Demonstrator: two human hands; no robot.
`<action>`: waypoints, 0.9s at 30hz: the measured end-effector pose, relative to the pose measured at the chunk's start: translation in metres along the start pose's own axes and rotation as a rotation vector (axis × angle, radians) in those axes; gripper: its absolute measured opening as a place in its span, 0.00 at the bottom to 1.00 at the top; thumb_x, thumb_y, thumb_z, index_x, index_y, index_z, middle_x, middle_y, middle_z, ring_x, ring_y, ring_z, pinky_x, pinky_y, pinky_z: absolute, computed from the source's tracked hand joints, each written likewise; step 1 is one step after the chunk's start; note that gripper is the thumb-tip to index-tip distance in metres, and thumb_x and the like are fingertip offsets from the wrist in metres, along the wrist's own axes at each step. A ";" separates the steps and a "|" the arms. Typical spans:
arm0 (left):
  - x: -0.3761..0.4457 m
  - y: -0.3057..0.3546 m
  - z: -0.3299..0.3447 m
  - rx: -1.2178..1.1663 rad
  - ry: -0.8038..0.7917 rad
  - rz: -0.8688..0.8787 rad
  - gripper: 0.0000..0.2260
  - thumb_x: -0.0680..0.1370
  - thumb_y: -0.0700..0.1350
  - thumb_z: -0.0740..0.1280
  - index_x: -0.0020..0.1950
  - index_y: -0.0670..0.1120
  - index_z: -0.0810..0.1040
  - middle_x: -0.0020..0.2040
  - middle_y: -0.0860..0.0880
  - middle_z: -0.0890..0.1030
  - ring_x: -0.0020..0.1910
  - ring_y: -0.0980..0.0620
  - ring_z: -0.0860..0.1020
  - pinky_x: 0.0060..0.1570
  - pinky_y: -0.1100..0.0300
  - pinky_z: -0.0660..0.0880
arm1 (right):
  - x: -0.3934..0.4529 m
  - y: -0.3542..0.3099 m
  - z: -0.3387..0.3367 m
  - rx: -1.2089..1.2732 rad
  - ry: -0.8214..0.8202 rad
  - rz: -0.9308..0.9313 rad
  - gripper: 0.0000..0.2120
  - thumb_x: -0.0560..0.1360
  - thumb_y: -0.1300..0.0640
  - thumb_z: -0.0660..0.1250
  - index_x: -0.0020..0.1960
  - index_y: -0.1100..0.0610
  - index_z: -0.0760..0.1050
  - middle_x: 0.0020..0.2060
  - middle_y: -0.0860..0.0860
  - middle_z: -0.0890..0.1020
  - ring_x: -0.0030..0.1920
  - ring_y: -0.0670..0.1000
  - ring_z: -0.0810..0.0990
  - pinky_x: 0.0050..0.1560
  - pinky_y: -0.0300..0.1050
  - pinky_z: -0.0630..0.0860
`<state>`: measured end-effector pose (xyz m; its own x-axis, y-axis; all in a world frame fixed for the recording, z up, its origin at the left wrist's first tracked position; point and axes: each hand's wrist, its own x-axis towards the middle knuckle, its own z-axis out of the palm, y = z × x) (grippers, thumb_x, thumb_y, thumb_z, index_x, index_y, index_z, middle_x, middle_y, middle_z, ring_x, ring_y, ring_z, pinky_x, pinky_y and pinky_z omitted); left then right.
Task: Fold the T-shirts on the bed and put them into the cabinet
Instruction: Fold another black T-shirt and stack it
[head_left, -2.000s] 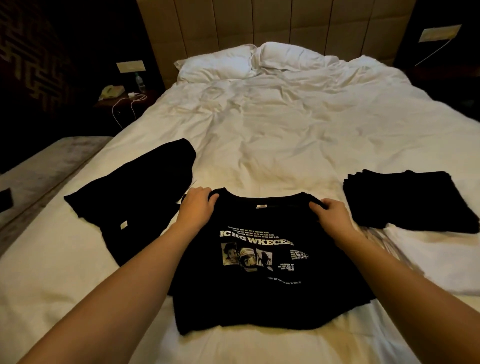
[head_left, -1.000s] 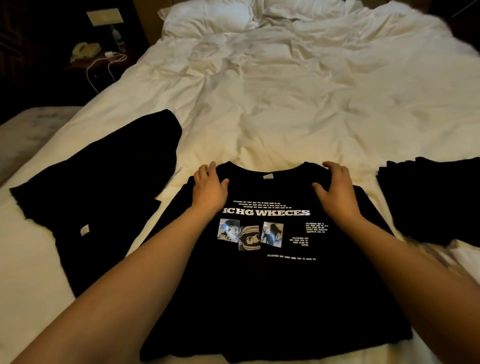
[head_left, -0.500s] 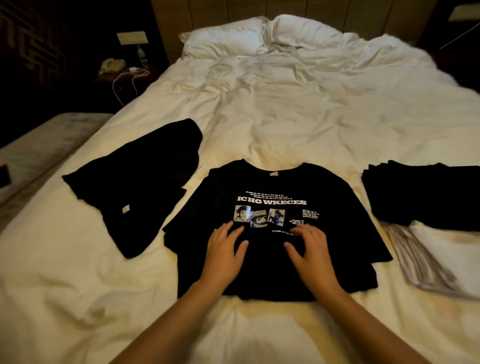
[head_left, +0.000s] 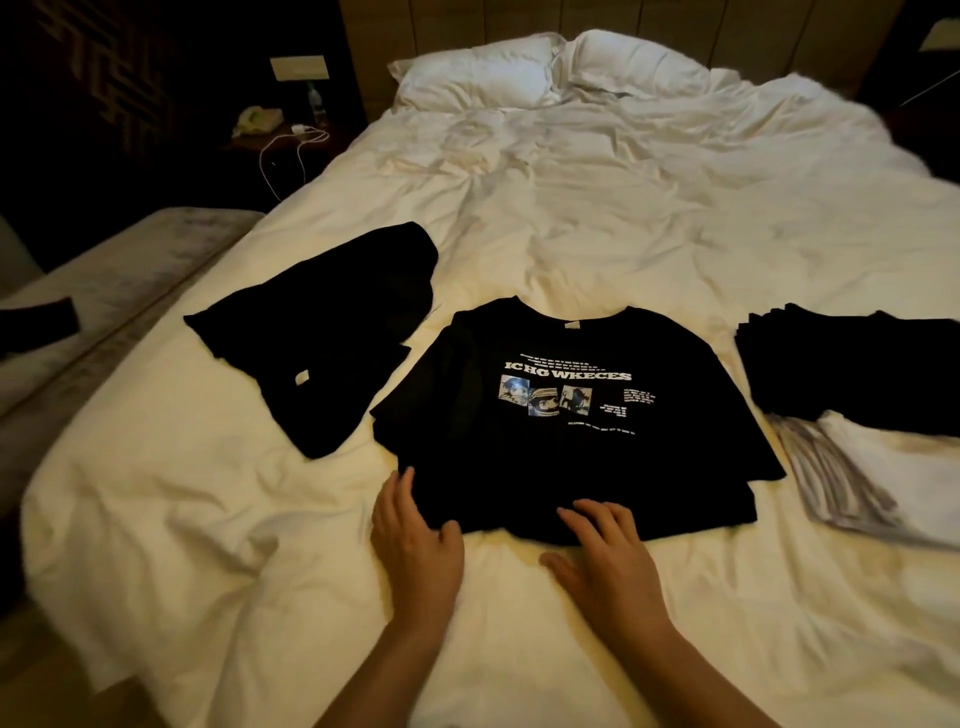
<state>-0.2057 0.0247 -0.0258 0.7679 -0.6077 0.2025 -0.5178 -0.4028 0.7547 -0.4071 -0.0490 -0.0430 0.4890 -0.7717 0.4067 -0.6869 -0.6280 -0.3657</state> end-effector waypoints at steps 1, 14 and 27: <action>0.001 -0.002 -0.002 -0.009 -0.010 -0.056 0.30 0.71 0.37 0.73 0.73 0.41 0.70 0.69 0.41 0.73 0.68 0.41 0.69 0.69 0.45 0.66 | 0.001 -0.001 0.000 0.011 0.004 0.031 0.22 0.67 0.52 0.80 0.58 0.56 0.81 0.56 0.50 0.79 0.59 0.51 0.72 0.38 0.42 0.78; 0.030 -0.006 -0.024 -0.513 -0.126 -0.166 0.05 0.80 0.44 0.69 0.53 0.46 0.82 0.47 0.51 0.84 0.46 0.58 0.81 0.48 0.58 0.77 | 0.043 -0.015 -0.021 0.326 0.132 0.218 0.05 0.77 0.63 0.68 0.52 0.56 0.77 0.42 0.45 0.76 0.44 0.51 0.77 0.43 0.46 0.73; 0.106 0.013 -0.015 -0.786 -0.345 -0.475 0.23 0.73 0.58 0.75 0.61 0.45 0.82 0.53 0.48 0.86 0.52 0.49 0.84 0.58 0.50 0.80 | 0.191 0.013 -0.015 0.341 -0.050 0.343 0.14 0.80 0.57 0.66 0.65 0.58 0.73 0.64 0.56 0.72 0.64 0.56 0.73 0.62 0.44 0.70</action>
<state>-0.1257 -0.0344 0.0150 0.6144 -0.7172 -0.3287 0.3108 -0.1629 0.9364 -0.3303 -0.2032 0.0428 0.2964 -0.9384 0.1773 -0.6015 -0.3277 -0.7286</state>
